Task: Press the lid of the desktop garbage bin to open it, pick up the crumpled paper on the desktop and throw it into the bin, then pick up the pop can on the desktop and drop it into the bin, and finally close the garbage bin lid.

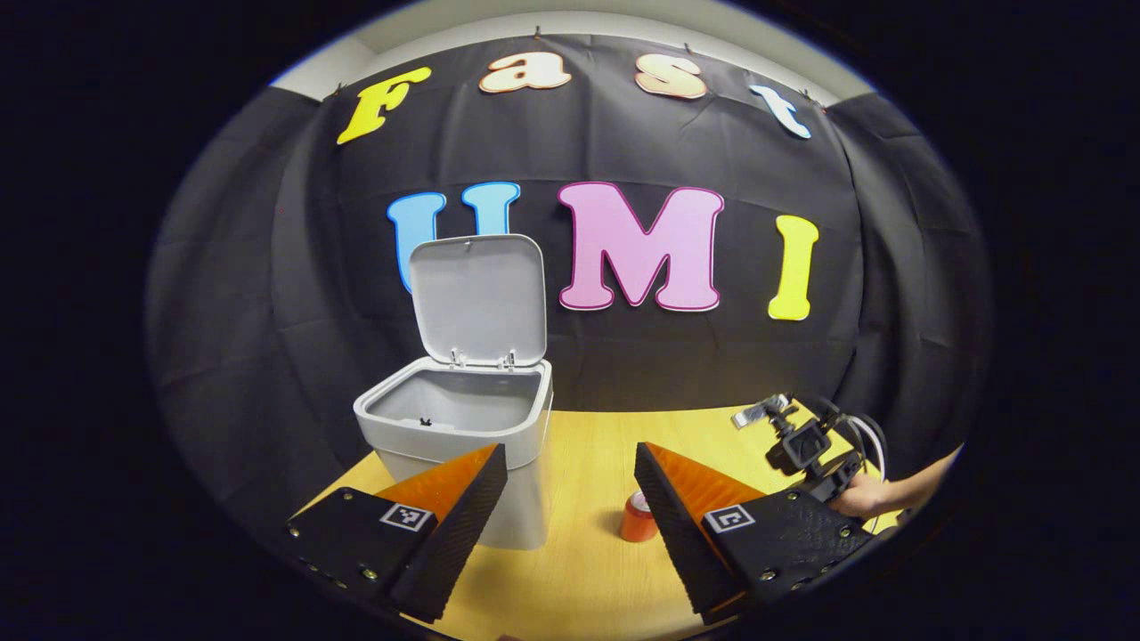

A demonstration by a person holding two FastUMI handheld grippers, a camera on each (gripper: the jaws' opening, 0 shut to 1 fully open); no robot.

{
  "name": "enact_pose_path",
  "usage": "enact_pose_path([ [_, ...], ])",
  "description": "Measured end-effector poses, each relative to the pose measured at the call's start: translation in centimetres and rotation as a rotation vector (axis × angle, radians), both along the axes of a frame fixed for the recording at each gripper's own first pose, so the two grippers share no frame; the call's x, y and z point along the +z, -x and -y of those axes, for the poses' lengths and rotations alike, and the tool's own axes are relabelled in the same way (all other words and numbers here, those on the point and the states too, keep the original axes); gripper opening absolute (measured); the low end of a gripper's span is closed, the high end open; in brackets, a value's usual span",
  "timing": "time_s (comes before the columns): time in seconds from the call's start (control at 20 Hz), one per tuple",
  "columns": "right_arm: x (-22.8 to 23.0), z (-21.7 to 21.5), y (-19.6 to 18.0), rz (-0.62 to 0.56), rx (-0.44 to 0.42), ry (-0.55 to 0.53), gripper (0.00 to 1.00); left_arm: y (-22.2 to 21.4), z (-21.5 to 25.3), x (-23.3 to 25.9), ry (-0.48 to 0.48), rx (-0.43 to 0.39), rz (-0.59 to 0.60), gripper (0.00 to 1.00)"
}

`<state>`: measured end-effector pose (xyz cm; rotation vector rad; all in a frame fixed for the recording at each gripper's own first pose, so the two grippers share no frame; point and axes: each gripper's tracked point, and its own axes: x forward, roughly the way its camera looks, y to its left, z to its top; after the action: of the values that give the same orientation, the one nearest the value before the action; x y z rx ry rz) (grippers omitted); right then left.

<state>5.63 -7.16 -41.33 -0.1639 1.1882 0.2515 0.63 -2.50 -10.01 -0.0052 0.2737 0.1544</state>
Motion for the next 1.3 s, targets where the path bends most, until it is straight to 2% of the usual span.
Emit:
enact_pose_path([
  [0.25, 6.2, -1.4, -2.1, 0.126, 0.018, -0.032, 0.40, 0.7, 0.1, -0.3, 0.027, -0.029, 0.004, 0.95],
  [0.35, 9.5, -2.7, -3.3, 0.176, 0.016, -0.082, 0.40, 0.9, -0.1, -0.6, 0.037, -0.030, -0.003, 0.95],
  [0.55, 16.0, -6.5, -5.5, 0.275, 0.068, -0.149, 0.39, 1.6, -0.8, -0.9, 0.039, -0.031, -0.008, 0.95],
  [1.0, 28.3, -18.1, -8.7, 0.433, 0.246, -0.344, 0.39, 2.9, -2.8, -0.3, 0.051, -0.029, 0.023, 0.95],
  [1.15, 30.8, -23.1, -9.7, 0.458, 0.308, -0.420, 0.39, 3.6, -3.5, -0.3, 0.066, -0.020, 0.023, 0.95],
  [1.3, 31.8, -27.7, -10.9, 0.490, 0.390, -0.450, 0.39, 4.6, -4.4, -0.5, 0.068, 0.000, 0.020, 0.95],
])
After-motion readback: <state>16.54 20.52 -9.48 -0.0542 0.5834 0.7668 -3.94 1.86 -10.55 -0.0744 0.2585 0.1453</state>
